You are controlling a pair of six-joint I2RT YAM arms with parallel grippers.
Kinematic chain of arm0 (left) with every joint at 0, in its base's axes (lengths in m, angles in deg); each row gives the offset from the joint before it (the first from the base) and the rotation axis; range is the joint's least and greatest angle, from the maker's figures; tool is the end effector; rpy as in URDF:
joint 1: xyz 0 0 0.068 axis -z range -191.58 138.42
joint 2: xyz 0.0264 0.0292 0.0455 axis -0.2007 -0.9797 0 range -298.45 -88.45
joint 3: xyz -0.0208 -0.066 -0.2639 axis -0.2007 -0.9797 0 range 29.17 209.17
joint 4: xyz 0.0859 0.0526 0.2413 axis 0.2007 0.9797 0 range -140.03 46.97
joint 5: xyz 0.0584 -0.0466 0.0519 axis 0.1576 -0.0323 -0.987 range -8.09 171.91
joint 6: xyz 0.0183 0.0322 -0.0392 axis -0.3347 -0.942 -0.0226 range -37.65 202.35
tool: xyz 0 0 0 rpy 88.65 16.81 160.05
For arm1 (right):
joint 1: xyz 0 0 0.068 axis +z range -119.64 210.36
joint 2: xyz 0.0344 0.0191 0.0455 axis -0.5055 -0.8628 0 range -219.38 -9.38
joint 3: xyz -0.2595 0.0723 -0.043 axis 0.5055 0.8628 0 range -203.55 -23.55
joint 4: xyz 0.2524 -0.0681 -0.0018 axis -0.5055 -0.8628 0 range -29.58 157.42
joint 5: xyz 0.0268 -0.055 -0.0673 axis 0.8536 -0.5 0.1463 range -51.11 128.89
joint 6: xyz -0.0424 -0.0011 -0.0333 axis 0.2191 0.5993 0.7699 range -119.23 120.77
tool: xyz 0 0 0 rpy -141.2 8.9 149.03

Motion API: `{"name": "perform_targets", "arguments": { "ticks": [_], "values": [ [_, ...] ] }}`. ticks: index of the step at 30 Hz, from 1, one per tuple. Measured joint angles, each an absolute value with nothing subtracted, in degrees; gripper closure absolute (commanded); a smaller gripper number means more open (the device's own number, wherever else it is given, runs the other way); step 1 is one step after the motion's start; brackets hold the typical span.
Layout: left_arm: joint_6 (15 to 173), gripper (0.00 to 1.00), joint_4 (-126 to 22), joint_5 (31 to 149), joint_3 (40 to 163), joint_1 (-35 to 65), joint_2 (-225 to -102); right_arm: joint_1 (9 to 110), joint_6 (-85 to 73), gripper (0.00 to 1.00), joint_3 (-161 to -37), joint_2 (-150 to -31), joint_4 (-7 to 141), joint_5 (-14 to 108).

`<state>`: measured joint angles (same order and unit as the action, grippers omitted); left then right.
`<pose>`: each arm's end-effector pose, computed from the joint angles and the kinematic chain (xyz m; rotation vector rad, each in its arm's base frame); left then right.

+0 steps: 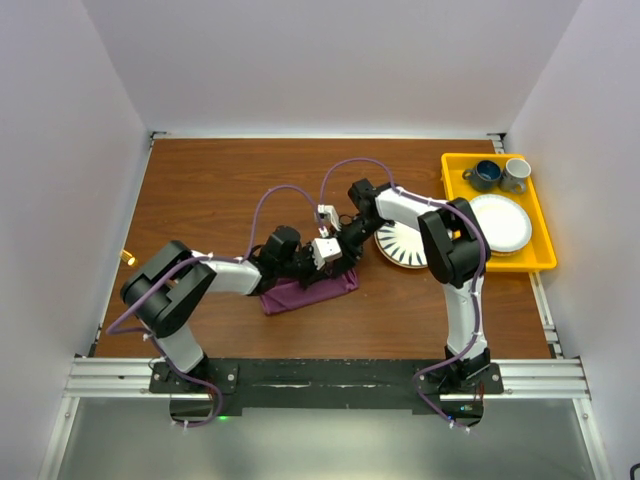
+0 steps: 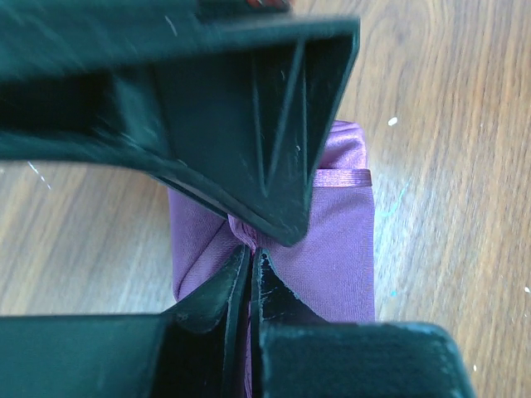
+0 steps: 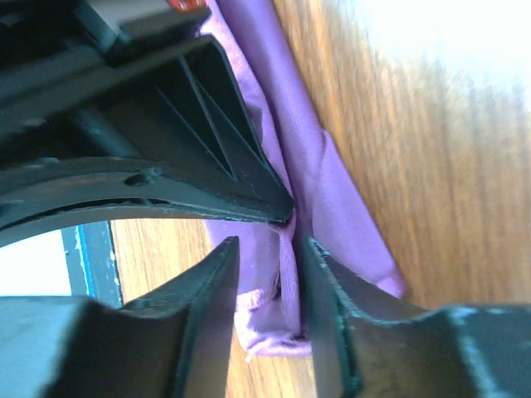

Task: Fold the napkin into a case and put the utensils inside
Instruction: Pick up the top corner of the smaller rectangle folded napkin from the center of the board.

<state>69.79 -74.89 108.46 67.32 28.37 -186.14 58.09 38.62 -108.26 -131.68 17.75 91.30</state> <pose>0.2338 -0.2166 0.1341 1.2117 1.8443 -0.7737 0.3378 0.2093 0.1391 -1.4969 2.2648 1.3251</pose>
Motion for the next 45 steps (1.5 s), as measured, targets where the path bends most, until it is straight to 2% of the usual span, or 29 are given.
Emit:
{"name": "perform_targets", "arguments": {
  "ticks": [9, 12, 13, 18, 21, 23, 25, 30, 33, 37, 39, 41, 45],
  "values": [
    [70.12, 1.0, -72.99, 107.1, 67.32, 28.37, -184.53, 57.59, 38.38, 0.5, -109.18, -131.51, 16.24, 91.23],
    [70.84, 1.0, -72.97, 106.91, 67.32, 28.37, -184.53, 57.56, 37.66, 0.62, -108.35, -131.35, 17.11, 91.1],
    [70.88, 1.0, -72.97, 106.84, 67.32, 28.37, -184.53, 57.56, 37.31, 0.71, -107.89, -131.24, 17.61, 90.93],
    [71.36, 1.0, -72.6, 106.56, 67.32, 28.3, -184.09, 57.56, 35.71, 0.97, -106.71, -131.11, 19.08, 90.84],
    [71.52, 0.85, -72.6, 106.49, 67.32, 28.3, -183.78, 57.56, 35.43, 1.0, -106.38, -131.0, 19.8, 90.84],
    [71.76, 0.69, -72.64, 106.45, 67.32, 28.3, -183.65, 57.52, 35.27, 1.0, -105.92, -130.68, 20.41, 90.88],
    [72.24, 0.6, -72.86, 106.25, 67.32, 28.3, -183.65, 57.52, 35.25, 1.0, -105.66, -130.37, 20.76, 90.9],
    [72.32, 0.56, -73.25, 105.84, 67.32, 28.3, -183.65, 57.52, 35.3, 1.0, -105.55, -130.06, 21.35, 90.97],
    [72.3, 0.6, -73.45, 105.79, 67.52, 28.3, -183.89, 57.52, 35.38, 1.0, -105.48, -130.06, 21.42, 91.03],
    [71.71, 0.86, -73.6, 106.12, 69.26, 28.3, -185.16, 57.52, 35.51, 1.0, -105.2, -130.06, 21.57, 91.21],
    [71.54, 0.94, -73.54, 106.34, 69.37, 28.3, -185.2, 57.52, 35.51, 0.99, -105.18, -130.06, 21.59, 91.34],
    [71.12, 1.0, -73.17, 106.95, 69.48, 28.3, -185.2, 57.52, 35.51, 0.9, -105.18, -130.06, 21.66, 91.36],
    [70.88, 1.0, -72.27, 107.45, 69.75, 28.3, -185.18, 57.52, 35.14, 0.64, -105.15, -130.06, 21.68, 91.36]
  ]
}}
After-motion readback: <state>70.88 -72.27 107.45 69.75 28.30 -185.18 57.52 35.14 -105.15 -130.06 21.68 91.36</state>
